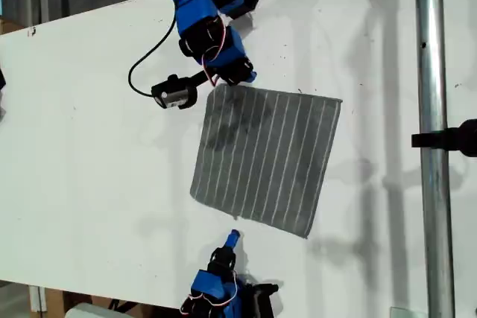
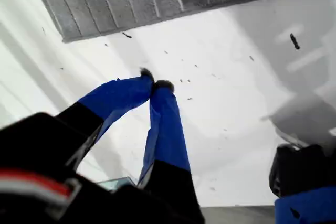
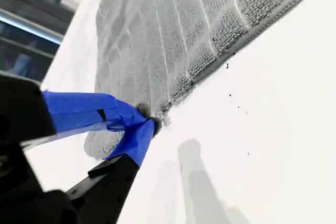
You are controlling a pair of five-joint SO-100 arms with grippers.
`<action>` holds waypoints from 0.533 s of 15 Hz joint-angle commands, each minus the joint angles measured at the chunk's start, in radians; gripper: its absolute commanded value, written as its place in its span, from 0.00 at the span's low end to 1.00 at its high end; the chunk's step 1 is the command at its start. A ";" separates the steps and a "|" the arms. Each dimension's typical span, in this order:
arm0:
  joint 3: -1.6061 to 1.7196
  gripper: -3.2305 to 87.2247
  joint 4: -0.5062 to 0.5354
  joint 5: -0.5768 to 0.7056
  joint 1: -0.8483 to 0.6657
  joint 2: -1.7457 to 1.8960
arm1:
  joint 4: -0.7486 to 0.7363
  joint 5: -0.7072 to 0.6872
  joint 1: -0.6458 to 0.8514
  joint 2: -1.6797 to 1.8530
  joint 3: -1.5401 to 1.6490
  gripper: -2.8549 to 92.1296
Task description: Grasp corners of a towel and fold twice.
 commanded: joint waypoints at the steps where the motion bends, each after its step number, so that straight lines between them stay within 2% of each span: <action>1: 0.000 0.01 -0.008 -0.018 -0.005 0.003 | -0.025 0.018 -0.058 -0.052 -0.198 0.03; 3: 0.000 0.01 -0.006 -0.021 -0.005 0.003 | -0.092 0.074 -0.129 -0.084 -0.213 0.03; 5: 0.000 0.01 -0.006 -0.023 -0.009 0.003 | -0.221 0.077 -0.218 -0.133 -0.242 0.03; 6: 0.000 0.01 -0.008 -0.025 -0.011 0.003 | -0.227 0.077 -0.261 -0.173 -0.290 0.06; 8: 0.000 0.01 -0.014 -0.025 -0.012 0.003 | -0.296 0.072 -0.319 -0.204 -0.282 0.21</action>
